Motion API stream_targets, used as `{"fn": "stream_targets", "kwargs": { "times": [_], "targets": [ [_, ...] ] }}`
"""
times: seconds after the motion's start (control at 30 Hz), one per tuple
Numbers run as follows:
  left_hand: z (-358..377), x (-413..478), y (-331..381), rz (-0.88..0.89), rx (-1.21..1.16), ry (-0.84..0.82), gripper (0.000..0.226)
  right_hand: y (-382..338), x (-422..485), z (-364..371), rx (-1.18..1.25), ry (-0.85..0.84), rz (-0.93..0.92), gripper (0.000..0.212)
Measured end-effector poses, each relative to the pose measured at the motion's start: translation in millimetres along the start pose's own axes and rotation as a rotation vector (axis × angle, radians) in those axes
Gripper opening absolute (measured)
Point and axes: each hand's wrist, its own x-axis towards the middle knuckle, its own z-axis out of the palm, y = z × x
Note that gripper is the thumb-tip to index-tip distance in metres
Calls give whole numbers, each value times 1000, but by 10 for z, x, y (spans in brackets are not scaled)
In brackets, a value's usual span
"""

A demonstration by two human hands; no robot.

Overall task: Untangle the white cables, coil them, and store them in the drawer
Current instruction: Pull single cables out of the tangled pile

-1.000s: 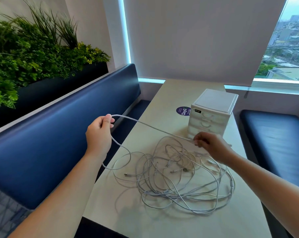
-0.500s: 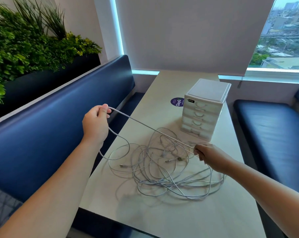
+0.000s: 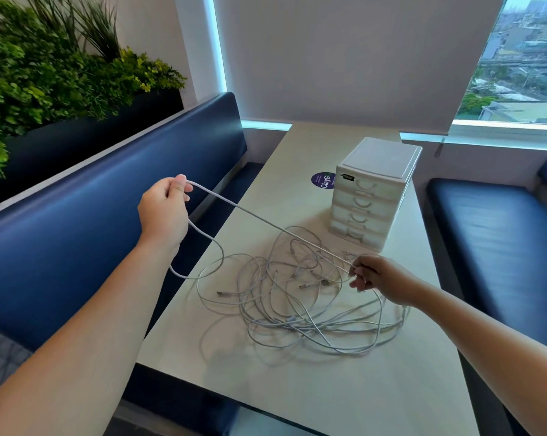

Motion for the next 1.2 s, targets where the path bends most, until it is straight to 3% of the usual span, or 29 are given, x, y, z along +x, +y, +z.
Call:
{"fn": "stream_targets", "kwargs": {
  "times": [0.5,0.67,0.77,0.9,1.2],
  "targets": [
    [-23,-74,26,-38,7,-35,30,-47,-188,0,-156,-100,7,23],
    [-127,-121,49,-67,27,-134,34,156,-252,-199,-106,1,149,47],
    [-131,-126,33,-38,-36,-130,29,212,-237,-273,-321,-20,188,45],
    [-111,-130,-12,11,-81,-95,25,287,-196,-293,-637,-163,72,11],
    [-176,-222,-59,29,-80,-52,44,82,6,98,-556,-169,-120,32]
  ]
}}
